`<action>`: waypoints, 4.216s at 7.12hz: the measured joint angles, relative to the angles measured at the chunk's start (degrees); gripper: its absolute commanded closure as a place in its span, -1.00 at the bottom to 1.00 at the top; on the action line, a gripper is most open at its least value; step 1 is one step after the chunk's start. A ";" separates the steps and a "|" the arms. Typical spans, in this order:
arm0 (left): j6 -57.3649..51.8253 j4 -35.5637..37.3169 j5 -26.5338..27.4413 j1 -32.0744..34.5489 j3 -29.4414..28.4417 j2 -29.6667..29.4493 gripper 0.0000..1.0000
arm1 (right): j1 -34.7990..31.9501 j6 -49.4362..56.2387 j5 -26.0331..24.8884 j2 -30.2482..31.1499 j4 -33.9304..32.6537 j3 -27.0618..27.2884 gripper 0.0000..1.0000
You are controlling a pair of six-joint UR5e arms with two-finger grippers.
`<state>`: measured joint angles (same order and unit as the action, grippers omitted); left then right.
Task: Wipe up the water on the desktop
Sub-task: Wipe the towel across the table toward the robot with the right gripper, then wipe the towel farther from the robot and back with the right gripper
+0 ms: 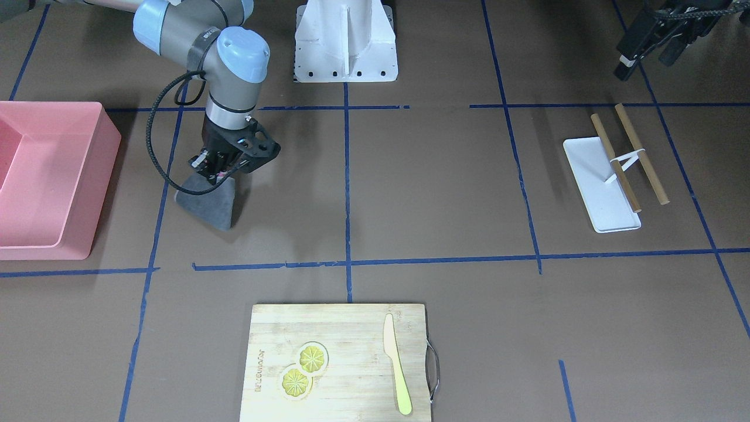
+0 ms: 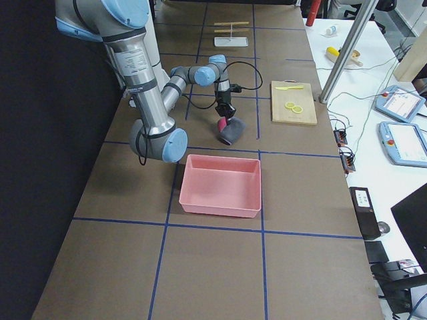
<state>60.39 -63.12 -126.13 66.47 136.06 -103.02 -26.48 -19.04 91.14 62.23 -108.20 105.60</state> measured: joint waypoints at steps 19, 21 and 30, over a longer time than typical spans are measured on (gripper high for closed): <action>-1.49 0.08 -0.23 0.54 -0.11 0.09 -1.00 | -15.09 -3.56 17.96 -0.69 13.25 -10.81 0.98; -1.67 0.03 -0.09 0.56 -0.27 0.00 -1.00 | -10.07 -8.56 18.62 -0.61 13.26 -8.21 0.98; -2.90 0.01 -0.09 1.52 -0.02 -0.02 -1.00 | -3.71 -23.83 22.01 8.99 11.21 15.76 0.98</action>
<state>57.48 -63.11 -126.23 67.99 136.04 -103.05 -30.19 -42.87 113.15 71.22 -96.99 121.37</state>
